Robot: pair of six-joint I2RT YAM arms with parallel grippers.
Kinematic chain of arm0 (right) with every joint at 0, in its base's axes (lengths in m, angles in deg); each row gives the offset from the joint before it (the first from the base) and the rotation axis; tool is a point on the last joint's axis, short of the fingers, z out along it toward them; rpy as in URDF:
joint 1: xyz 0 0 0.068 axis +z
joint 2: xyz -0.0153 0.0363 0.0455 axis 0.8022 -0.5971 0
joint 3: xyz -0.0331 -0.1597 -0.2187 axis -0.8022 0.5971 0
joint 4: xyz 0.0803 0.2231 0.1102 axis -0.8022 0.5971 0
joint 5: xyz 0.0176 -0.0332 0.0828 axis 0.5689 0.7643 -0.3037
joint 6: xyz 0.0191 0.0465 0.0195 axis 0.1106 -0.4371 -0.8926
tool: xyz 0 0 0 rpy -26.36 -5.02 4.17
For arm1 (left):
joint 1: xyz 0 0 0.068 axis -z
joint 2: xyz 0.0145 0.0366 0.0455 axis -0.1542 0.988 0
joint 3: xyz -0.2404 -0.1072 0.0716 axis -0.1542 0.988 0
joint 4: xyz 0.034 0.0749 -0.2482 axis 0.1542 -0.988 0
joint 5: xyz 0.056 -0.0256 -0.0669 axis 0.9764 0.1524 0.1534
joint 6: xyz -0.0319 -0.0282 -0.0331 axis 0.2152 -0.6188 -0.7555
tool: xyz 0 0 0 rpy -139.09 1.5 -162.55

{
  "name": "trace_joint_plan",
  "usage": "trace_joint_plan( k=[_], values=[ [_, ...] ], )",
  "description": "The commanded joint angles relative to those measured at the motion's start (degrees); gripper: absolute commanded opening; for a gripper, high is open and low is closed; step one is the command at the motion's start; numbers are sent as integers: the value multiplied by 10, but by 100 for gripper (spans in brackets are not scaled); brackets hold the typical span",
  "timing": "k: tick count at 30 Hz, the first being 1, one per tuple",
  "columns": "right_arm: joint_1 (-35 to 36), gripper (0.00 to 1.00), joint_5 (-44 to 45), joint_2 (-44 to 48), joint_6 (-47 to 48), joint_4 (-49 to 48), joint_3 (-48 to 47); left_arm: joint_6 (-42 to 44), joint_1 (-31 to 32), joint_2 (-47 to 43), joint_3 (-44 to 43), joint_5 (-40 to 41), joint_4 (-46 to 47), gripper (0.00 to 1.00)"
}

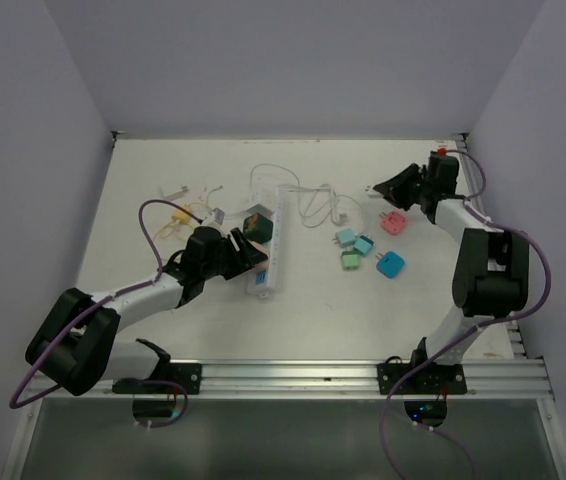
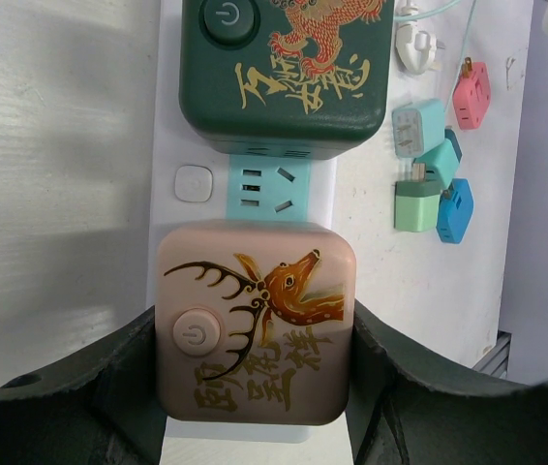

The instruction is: Pull the plug off the socket

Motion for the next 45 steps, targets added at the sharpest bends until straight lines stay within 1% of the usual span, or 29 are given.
trace_joint_plan(
  k=[1,4,8,9,12,15,16,18,19,20,22,23,24,26,29,30,34,35,37,38,40,43,45],
  values=[
    [-24,0,-36,-24,24,-29,-21,11,-5,23,23,21,-71,10],
    [-35,0,-47,-77,30,-32,-61,14,-5,22,25,12,-63,10],
    [-36,0,-70,-145,15,-48,-112,18,-5,17,26,3,-56,10],
    [-36,2,-75,-166,6,-52,-126,19,-5,15,26,2,-54,10],
    [-36,7,-81,-185,4,-47,-137,21,-5,15,26,-2,-52,10],
    [-38,24,-44,-180,31,-11,-138,23,-5,18,25,-4,-47,10],
    [-38,38,-35,-175,39,0,-139,23,-5,19,25,-4,-45,10],
    [-39,51,-10,-166,61,37,-139,24,-5,20,25,-7,-45,10],
    [-40,55,3,-154,67,48,-138,25,-5,20,24,-8,-44,10],
    [-40,63,15,-146,74,74,-138,24,-5,21,24,-9,-43,10],
    [-40,69,57,-131,95,98,-137,26,-5,23,22,-11,-42,10],
    [-40,74,69,-115,108,125,-138,28,-5,26,21,-11,-41,10],
    [-40,77,98,-106,114,135,-138,29,-5,26,18,-11,-41,10],
    [-39,82,120,-78,125,162,-134,31,-5,31,13,-14,-38,10],
    [-33,84,135,-42,134,171,-112,32,-5,41,4,-19,-36,10],
    [-28,84,132,-16,135,171,-95,31,-5,43,-3,-22,-37,10],
    [15,85,96,46,127,150,-31,31,-5,59,-22,-29,-34,10],
    [46,85,96,60,119,137,-17,31,-5,62,-31,-30,-34,11],
    [80,85,96,96,114,127,21,31,-5,74,-40,-32,-33,10],
    [115,85,94,105,113,121,31,29,-5,77,-48,-33,-33,10],
    [148,85,93,128,107,123,58,26,-5,87,-54,-37,-25,10],
    [217,86,90,159,74,87,109,17,-4,97,-59,-39,-12,10],
    [242,90,87,173,43,65,146,14,-4,105,-64,-40,-8,10]
  ],
)
